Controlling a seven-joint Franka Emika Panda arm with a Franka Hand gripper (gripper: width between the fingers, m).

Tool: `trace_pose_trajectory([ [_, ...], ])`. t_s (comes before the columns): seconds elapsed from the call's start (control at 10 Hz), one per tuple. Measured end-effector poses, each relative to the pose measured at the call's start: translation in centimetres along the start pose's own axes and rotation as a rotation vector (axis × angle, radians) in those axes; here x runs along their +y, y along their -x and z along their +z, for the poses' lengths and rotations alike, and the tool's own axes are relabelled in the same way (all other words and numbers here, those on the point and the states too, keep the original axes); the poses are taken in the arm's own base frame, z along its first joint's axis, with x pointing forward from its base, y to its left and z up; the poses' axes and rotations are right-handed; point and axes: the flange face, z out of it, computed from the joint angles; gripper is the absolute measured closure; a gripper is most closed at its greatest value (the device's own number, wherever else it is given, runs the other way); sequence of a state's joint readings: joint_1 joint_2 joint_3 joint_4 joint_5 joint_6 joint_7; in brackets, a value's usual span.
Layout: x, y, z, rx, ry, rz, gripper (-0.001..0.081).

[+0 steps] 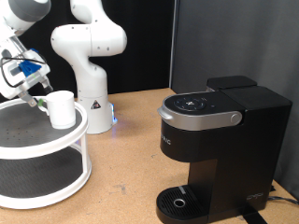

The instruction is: Make a cup of coffee with the keurig machine

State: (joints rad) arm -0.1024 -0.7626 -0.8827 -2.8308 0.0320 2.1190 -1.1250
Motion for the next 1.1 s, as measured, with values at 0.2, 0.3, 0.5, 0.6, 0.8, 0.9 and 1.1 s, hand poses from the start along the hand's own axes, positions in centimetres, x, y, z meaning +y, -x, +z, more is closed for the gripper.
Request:
trace_pose_trajectory([
  [0.2,0.1,0.3,0.3,0.018,0.001,0.003,0.0001],
  [0.3,0.0,0.2,0.3,0.023,-0.002,0.005,0.0001],
  [0.5,-0.2,0.0,0.6,0.031,-0.013,0.004,0.0001],
  [0.6,-0.3,0.0,0.7,0.03,-0.016,0.003,0.0001],
  [0.8,-0.4,0.1,1.0,0.026,-0.022,0.002,0.0001],
  [0.9,-0.5,0.1,1.2,0.025,-0.024,0.001,0.0001],
  [1.1,-0.6,0.2,1.4,0.023,-0.028,-0.001,0.0001],
])
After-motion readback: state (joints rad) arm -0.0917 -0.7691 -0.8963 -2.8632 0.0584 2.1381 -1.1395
